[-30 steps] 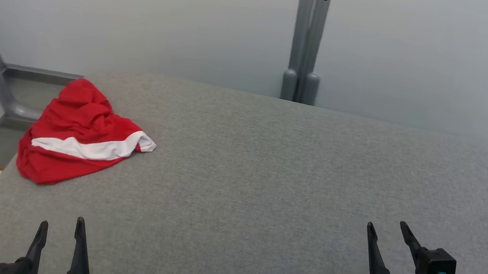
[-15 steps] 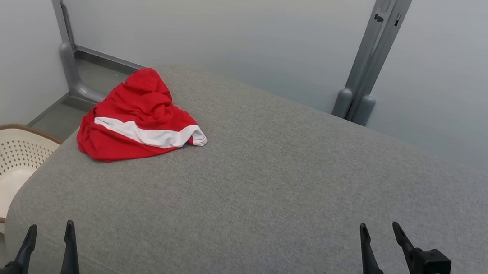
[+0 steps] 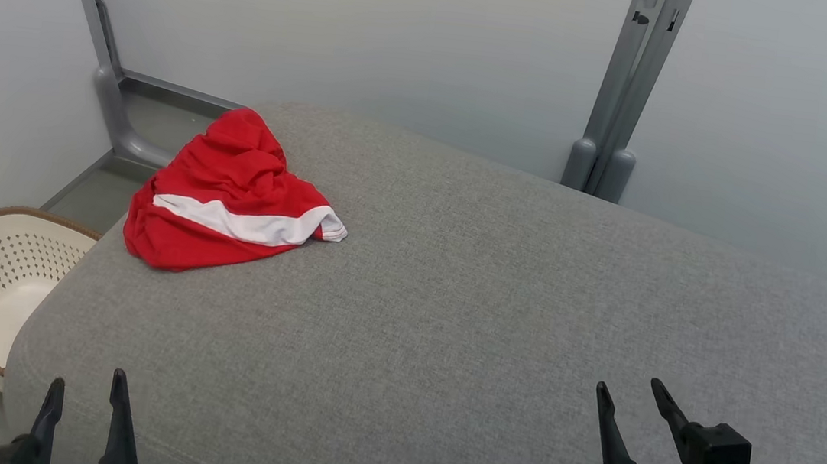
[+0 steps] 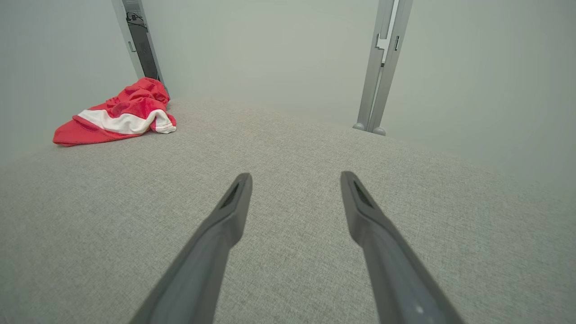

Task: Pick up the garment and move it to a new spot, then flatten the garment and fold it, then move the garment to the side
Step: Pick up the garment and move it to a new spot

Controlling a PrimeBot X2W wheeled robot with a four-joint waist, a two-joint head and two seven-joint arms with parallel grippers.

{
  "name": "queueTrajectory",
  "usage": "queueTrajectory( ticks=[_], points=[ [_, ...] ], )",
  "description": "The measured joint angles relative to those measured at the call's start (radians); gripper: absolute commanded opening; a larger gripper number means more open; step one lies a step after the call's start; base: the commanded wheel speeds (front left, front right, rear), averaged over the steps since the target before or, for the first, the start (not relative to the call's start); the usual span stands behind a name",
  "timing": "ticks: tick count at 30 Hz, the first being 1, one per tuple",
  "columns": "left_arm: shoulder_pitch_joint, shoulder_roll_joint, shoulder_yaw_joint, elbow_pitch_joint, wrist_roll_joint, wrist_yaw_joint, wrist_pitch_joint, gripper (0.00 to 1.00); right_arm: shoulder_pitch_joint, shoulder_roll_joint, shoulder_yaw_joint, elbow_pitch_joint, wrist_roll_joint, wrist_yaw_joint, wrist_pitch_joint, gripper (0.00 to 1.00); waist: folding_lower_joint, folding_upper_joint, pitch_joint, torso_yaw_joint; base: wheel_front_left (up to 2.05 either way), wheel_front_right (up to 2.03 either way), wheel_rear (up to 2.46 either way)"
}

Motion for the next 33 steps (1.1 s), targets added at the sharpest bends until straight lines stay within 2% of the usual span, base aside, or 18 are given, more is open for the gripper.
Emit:
queueTrajectory(
  ticks=[6, 14, 19, 26, 33],
  points=[
    [-0.114, 0.000, -0.009, 0.101, 0.002, 0.019, 0.000, 1.00, -0.004, 0.000, 0.019, -0.001, -0.018, 0.000, 0.000, 1.00, 0.0000, 0.0000, 0.029, -0.015, 0.00, 0.00, 0.00],
    [-0.359, 0.006, 0.022, 0.335, -0.003, 0.052, 0.000, 1.00, -0.062, 0.001, 0.059, -0.026, -0.093, 0.000, 0.000, 1.00, 0.0000, 0.0000, 0.101, -0.060, 0.00, 0.00, 0.00],
    [-0.517, 0.040, 0.068, 0.500, -0.059, 0.068, 0.040, 1.00, -0.098, 0.000, 0.090, -0.072, -0.135, 0.000, 0.011, 1.00, 0.0000, 0.0000, 0.161, -0.114, 0.00, 0.00, 0.00],
    [-0.727, 0.098, 0.125, 0.628, -0.129, 0.078, 0.085, 1.00, -0.129, -0.039, 0.115, -0.192, -0.167, 0.000, 0.063, 1.00, 0.0001, 0.0000, 0.282, -0.177, 0.00, 0.00, 0.00],
    [-0.834, 0.168, 0.173, 0.748, -0.188, 0.096, 0.207, 1.00, -0.123, -0.081, 0.149, -0.306, -0.173, 0.000, 0.108, 1.00, 0.0002, 0.0000, 0.389, -0.244, 0.00, 0.00, 0.00]
  ],
)
